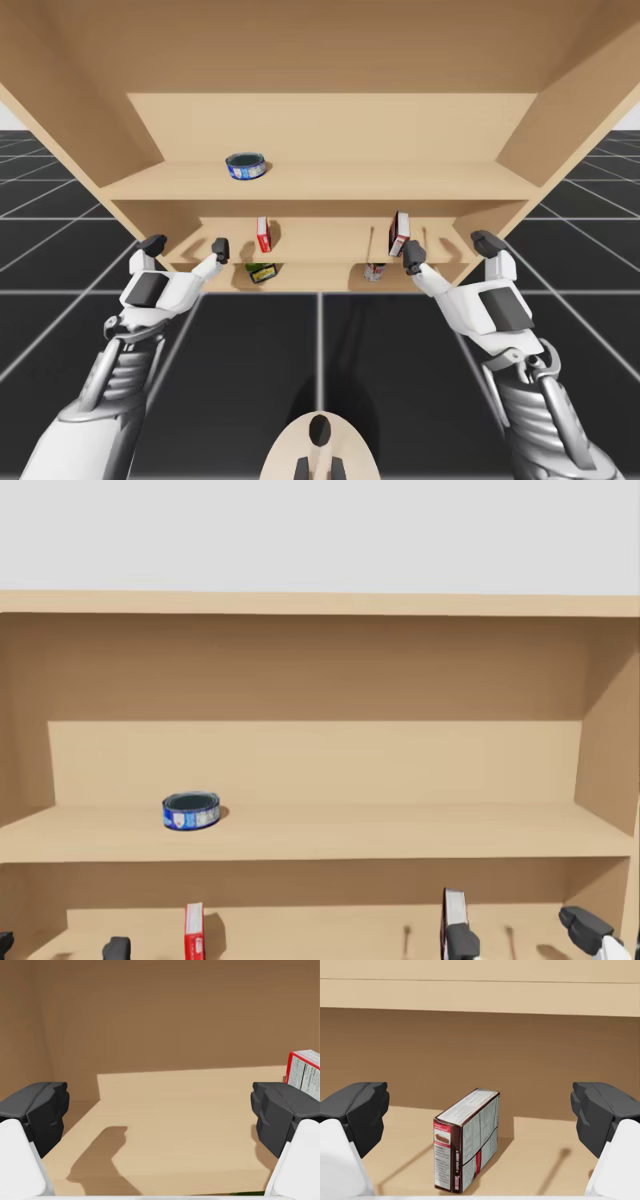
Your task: Look through the shelves, find the gelatin box, and take it.
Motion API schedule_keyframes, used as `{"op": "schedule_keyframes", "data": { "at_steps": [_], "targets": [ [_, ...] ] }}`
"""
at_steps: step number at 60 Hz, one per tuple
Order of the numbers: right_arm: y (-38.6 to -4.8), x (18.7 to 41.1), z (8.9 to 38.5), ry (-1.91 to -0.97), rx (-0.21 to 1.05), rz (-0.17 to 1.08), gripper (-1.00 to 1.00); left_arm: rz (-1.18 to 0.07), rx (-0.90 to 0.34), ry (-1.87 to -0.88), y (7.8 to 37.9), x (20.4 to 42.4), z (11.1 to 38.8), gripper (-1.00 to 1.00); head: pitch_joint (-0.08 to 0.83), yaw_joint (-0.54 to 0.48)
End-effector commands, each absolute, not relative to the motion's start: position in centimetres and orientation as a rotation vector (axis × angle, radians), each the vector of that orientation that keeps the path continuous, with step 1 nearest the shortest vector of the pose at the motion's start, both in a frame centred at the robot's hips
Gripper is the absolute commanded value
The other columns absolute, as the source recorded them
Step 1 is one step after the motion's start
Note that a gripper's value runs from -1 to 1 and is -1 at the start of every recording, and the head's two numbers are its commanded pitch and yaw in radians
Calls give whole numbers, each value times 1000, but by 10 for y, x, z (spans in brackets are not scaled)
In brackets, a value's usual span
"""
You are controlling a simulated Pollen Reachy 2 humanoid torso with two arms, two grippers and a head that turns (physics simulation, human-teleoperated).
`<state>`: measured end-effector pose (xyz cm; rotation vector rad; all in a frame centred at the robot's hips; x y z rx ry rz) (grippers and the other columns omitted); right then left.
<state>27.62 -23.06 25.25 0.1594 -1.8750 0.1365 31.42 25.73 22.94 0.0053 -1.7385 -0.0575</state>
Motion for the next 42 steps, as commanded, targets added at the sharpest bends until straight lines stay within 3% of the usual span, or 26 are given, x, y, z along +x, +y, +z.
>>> {"op": "schedule_keyframes", "data": {
  "at_steps": [1,10,21,42],
  "targets": [
    [-228,275,251,-1882,165,110,-1000,-55,7,-1736,258,315,229,-1000,4,-34],
    [-226,273,254,-1875,170,131,-1000,-57,6,-1735,258,315,229,-1000,41,-26],
    [-226,275,252,-1869,156,126,-1000,-59,4,-1737,258,315,229,-1000,156,6],
    [-223,276,249,-1858,132,138,-1000,-69,1,-1740,260,315,229,-1000,348,157]
  ]
}}
